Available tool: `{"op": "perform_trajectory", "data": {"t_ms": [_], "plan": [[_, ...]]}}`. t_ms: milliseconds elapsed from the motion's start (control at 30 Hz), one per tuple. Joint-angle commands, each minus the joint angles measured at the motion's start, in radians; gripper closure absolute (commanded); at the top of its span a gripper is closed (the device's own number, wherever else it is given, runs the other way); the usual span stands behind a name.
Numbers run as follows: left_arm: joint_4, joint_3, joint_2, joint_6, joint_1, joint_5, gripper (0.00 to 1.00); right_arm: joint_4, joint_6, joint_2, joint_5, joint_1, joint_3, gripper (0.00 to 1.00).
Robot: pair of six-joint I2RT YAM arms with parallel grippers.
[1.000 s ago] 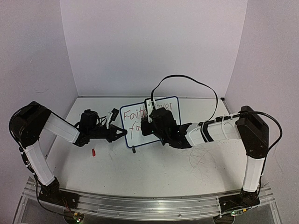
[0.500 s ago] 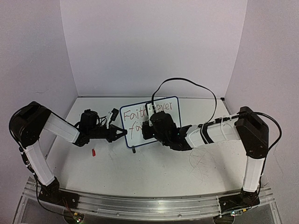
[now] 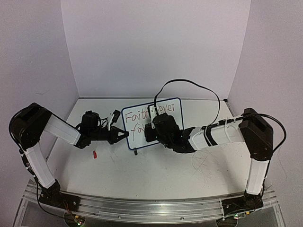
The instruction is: Write a sentence on the whiteboard
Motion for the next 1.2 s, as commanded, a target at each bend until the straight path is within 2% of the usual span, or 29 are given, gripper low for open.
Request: {"op": "perform_trajectory", "data": {"t_ms": [0, 600, 1167], "plan": [[-0.059, 0.011, -0.010, 0.049, 0.001, -0.079, 1.00, 0.036, 0.009, -0.079, 0.002, -0.012, -0.003, 1.00], [-0.059, 0.014, -0.002, 0.050, 0.001, -0.080, 1.00, 0.046, -0.043, -0.033, 0.035, -0.028, 0.079, 1.00], [-0.061, 0.014, -0.001, 0.050, 0.001, -0.081, 1.00, 0.045, -0.037, 0.007, 0.042, -0.036, 0.075, 1.00]]}}
